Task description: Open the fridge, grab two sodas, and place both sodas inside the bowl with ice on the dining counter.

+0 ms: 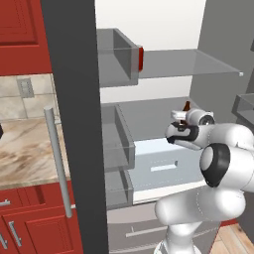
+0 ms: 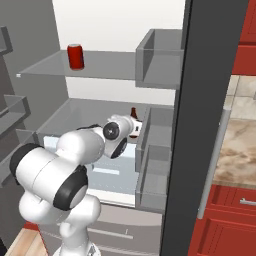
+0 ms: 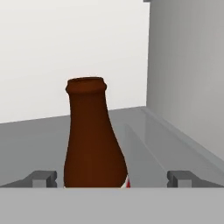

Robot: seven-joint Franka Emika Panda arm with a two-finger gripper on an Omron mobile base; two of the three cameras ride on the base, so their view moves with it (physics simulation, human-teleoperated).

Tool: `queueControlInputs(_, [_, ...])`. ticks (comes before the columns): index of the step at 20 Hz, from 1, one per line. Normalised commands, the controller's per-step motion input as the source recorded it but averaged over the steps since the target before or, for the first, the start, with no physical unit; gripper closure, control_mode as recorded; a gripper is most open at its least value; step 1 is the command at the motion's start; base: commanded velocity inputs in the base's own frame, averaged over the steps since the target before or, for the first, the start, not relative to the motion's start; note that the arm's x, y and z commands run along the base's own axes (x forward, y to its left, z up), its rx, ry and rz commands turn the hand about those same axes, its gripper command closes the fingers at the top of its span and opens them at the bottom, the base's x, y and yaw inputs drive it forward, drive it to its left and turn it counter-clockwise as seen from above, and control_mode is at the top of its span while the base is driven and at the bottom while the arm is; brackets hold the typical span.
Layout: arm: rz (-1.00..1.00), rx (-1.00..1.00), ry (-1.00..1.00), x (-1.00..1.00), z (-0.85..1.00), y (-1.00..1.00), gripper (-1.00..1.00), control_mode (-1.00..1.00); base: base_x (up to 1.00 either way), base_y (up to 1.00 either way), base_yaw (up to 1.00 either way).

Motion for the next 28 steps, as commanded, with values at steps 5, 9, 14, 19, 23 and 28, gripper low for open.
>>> queueControlInputs(5, [0.0,0.0,0.0,0.0,-0.08,0.2,1.0,-1.0,0.0,0.0,0.0])
queueControlInputs(9, [0.0,0.0,0.0,0.0,-0.08,0.13,1.0,-1.0,0.0,0.0,0.0])
queueControlInputs(14, [0.0,-0.02,0.0,0.0,-0.03,0.02,1.0,-1.0,0.0,0.0,0.0])
queueControlInputs(19, [0.0,0.0,0.0,0.0,0.0,0.0,1.0,-1.0,0.0,0.0,0.0])
queueControlInputs(23, [0.0,0.02,-0.03,0.0,0.0,0.0,1.0,-1.0,0.0,0.0,0.0])
queueControlInputs(28, [0.0,0.07,-0.05,-0.02,0.0,0.0,1.0,-1.0,0.0,0.0,0.0])
